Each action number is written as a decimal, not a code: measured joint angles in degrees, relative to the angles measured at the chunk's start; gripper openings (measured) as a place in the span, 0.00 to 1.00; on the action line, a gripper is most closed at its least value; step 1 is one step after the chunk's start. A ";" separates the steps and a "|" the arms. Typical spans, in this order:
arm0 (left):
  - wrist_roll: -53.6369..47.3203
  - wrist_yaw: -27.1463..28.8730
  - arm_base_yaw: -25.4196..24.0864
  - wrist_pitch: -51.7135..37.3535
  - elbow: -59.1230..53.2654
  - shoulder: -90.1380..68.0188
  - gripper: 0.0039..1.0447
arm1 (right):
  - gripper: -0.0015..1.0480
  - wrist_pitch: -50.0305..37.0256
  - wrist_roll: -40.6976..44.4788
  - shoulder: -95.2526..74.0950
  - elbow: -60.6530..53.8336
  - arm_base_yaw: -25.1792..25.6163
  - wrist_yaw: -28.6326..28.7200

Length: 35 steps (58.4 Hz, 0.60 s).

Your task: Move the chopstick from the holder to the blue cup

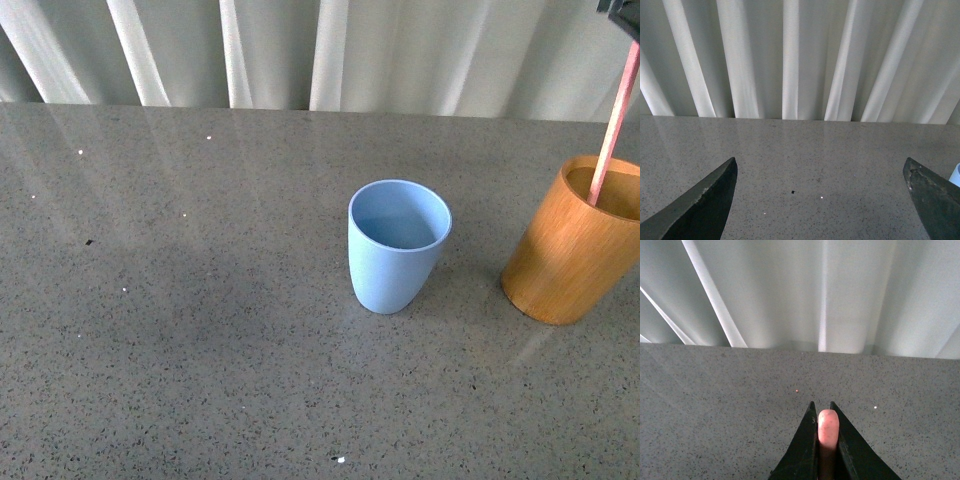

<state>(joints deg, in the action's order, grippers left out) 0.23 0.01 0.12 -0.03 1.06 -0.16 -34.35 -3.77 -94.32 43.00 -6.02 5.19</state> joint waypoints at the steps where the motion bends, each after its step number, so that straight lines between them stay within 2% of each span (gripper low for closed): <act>1: 0.00 0.00 0.00 0.00 0.00 -0.02 0.94 | 0.02 0.57 0.15 0.87 0.00 -0.09 -0.46; 10: 0.00 0.00 0.00 0.00 0.00 0.00 0.94 | 0.02 5.70 2.36 6.75 3.06 -1.05 -1.33; 15: 0.00 0.00 0.00 0.00 0.00 -0.02 0.94 | 0.02 8.85 6.12 10.03 9.18 -2.82 -2.62; 25: 0.00 0.00 0.00 0.00 0.00 -0.02 0.94 | 0.02 12.22 9.88 11.85 20.55 -9.68 -3.41; 35: 0.00 0.00 0.00 0.00 0.00 0.00 0.94 | 0.02 12.35 9.33 10.56 23.37 -16.44 -4.20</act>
<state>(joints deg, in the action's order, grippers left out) 0.23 0.01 0.12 -0.03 1.06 -0.16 -22.00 5.56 -83.77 66.37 -22.46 0.99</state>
